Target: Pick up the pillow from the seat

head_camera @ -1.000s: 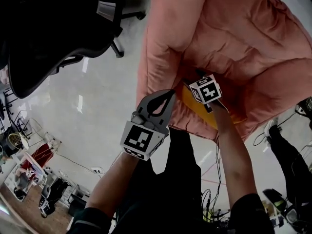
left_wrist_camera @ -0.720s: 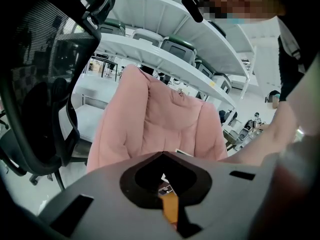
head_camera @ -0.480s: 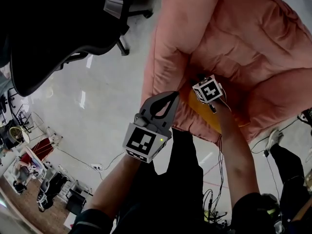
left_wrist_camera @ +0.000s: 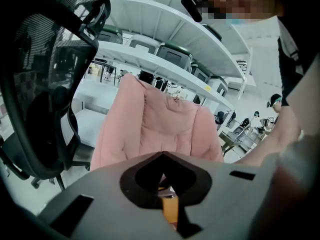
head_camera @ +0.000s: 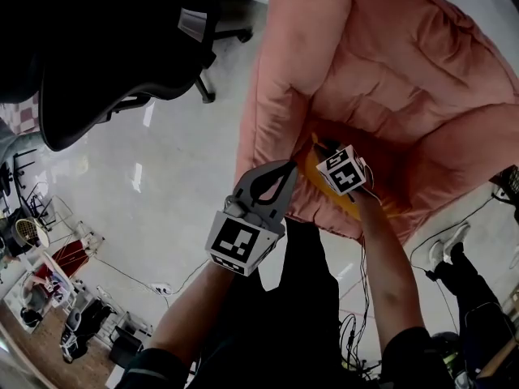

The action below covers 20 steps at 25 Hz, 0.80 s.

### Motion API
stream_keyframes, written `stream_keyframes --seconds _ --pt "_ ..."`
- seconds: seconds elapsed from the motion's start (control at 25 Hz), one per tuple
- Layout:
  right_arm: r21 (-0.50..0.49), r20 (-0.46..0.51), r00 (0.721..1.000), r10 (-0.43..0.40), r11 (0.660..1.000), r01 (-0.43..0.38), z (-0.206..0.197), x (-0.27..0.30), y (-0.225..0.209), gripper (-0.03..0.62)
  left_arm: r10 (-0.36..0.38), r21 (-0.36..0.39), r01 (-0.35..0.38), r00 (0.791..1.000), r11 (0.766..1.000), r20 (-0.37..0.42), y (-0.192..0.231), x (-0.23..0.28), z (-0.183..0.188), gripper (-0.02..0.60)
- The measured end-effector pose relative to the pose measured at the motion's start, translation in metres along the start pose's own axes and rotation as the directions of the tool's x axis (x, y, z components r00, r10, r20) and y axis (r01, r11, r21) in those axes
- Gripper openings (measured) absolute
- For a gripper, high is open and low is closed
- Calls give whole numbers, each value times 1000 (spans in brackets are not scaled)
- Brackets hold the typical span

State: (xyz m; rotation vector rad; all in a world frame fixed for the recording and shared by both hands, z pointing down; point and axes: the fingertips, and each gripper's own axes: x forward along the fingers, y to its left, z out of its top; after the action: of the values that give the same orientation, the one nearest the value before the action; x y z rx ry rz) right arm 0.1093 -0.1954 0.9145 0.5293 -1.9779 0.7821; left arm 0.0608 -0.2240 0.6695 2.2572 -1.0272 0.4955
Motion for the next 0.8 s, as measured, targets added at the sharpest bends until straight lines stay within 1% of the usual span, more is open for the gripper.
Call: stream_keyframes --seconds 0.12,0.24,0.32,0.4,0.48,0.56,0.72,0.8 --pt "-1 46 998 -38 999 38 7 -24 8 41 -14 7 14 1000 1000 16 -9 -10 5 -2" --pt "-1 97 991 -96 995 96 16 -58 13 41 -28 16 27 999 1000 33 -18 -25 14 -2" --pt "9 139 980 -140 990 140 22 -84 15 41 -37 30 36 998 999 41 -24 -36 20 -2" --pt "30 195 964 -180 984 178 26 -111 18 38 -55 49 53 997 997 52 -31 -47 28 -2" --pt "61 263 941 -213 977 204 30 -136 23 37 -78 66 74 994 995 72 -39 -60 39 -2" --pt "101 330 909 -253 967 233 33 -162 25 37 -101 87 93 990 992 93 -47 -73 50 -2" --pt "184 440 838 -323 946 268 46 -219 36 37 -128 127 112 984 986 122 -61 -100 70 -2" --pt "227 495 793 -356 934 277 52 -249 46 37 -138 141 119 982 983 133 -69 -114 80 -2"
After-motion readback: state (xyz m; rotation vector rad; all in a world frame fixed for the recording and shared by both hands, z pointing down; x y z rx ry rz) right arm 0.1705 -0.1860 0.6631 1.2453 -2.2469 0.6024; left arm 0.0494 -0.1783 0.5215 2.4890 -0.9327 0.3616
